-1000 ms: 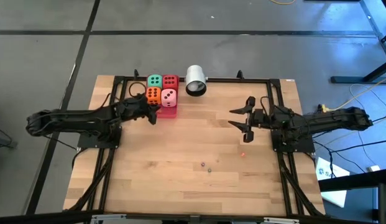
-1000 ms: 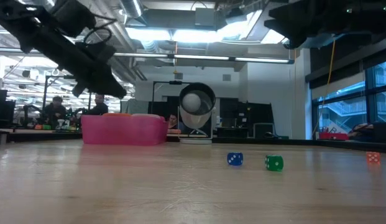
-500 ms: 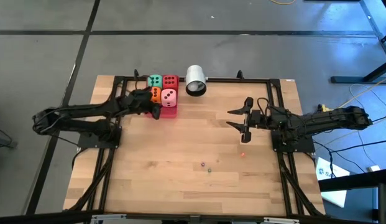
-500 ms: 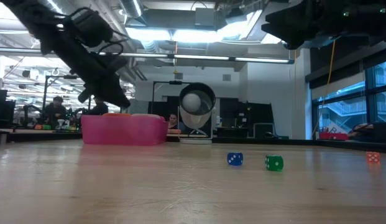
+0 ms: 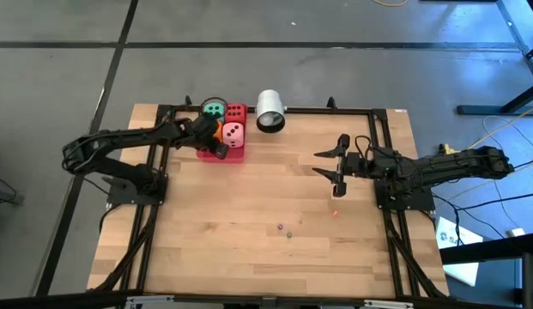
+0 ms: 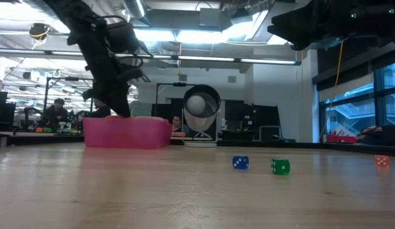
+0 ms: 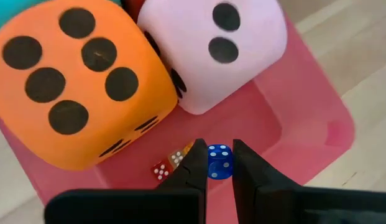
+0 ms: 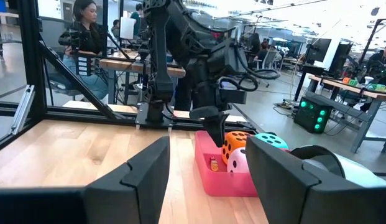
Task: Pick & Place Dice
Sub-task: Put the top small blue dice into the red bin, then put the small orange dice into the red bin
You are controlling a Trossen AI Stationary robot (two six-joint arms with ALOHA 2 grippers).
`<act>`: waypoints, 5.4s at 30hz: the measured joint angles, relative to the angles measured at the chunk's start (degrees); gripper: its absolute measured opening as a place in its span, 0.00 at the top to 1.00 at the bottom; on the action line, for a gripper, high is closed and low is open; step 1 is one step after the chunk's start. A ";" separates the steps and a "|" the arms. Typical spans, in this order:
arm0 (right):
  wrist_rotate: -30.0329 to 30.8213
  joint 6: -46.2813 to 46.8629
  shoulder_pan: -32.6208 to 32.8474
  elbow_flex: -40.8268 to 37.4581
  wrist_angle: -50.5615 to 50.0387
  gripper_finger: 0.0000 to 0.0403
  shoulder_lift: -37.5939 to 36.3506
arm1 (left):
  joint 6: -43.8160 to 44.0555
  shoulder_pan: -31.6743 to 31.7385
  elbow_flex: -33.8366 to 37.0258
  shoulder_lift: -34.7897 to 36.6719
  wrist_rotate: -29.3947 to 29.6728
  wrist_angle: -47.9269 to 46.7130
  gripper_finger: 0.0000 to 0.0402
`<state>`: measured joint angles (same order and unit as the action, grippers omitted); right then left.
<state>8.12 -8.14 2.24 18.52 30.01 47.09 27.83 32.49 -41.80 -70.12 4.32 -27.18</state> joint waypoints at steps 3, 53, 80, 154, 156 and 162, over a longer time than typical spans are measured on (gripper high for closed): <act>0.00 -0.04 0.00 0.00 -0.74 0.48 0.04 | -0.02 -0.02 -2.03 -3.11 -0.07 -2.69 0.95; -0.02 -0.39 0.00 0.00 -1.44 0.48 0.04 | 0.02 -0.02 -3.91 -11.18 -1.97 -4.99 0.72; 4.11 -3.02 -0.02 0.00 -1.78 0.48 0.04 | -5.60 -0.57 -3.87 7.00 -6.18 -4.22 0.72; 35.14 67.51 46.23 0.02 -44.63 0.48 13.13 | -24.13 -38.88 16.02 -20.30 -2.45 87.81 0.73; 36.22 70.99 48.14 0.02 -44.76 0.48 15.83 | -22.78 -38.88 16.02 -21.69 -2.62 89.90 0.73; 39.01 76.74 51.05 0.02 -44.64 0.48 23.14 | -20.55 -40.05 16.02 -23.68 -2.54 94.41 0.74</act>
<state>47.13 68.60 53.29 18.55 -14.63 70.24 7.29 -7.56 -25.78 -93.80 1.78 67.23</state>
